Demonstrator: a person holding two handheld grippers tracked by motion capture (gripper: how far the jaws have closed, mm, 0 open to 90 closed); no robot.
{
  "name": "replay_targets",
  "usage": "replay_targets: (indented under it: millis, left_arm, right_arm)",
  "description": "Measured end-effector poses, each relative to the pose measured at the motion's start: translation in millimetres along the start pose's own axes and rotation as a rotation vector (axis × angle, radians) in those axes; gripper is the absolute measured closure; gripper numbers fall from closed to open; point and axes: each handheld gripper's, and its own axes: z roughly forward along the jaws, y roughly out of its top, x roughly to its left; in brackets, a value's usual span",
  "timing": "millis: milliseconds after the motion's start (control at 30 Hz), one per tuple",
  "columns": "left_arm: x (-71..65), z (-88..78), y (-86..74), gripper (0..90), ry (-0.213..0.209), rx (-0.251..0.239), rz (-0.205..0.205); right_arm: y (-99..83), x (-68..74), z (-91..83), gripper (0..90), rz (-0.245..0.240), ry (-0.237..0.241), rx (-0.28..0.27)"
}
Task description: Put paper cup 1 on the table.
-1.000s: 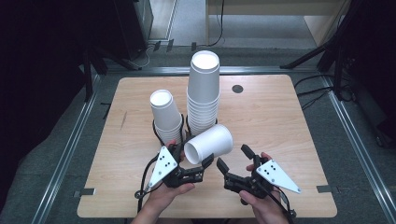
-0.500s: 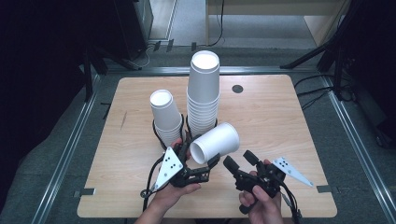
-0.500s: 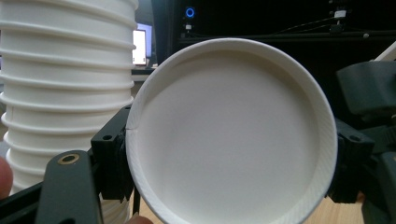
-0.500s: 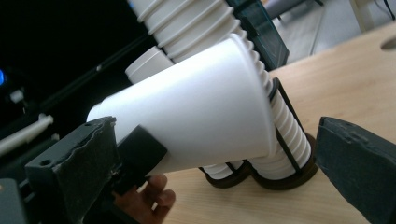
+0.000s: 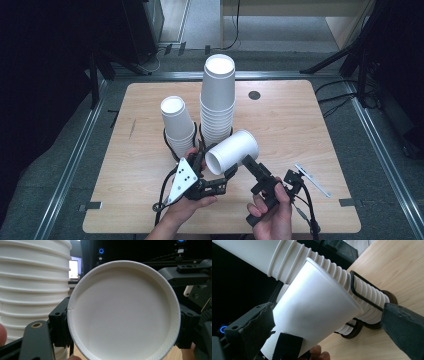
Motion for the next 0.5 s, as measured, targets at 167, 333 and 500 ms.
replay_targets:
  millis: [167, 333, 500]
  left_arm:
    - [-0.1, 0.2, -0.2, 21.9, 0.001, -0.010, 0.005]
    - [-0.9, 0.0, -0.5, 21.9, 0.001, -0.012, 0.009]
    - [-1.9, -0.1, -0.9, 22.0, 0.000, -0.016, 0.014]
  right_arm:
    - [-3.6, 2.3, 4.3, 0.0, 0.074, 0.003, -0.012]
    - [-9.3, 4.7, 9.2, 0.0, 0.123, 0.011, -0.005]
    - [-11.6, 6.4, 14.2, 0.0, 0.206, 0.048, -0.004]
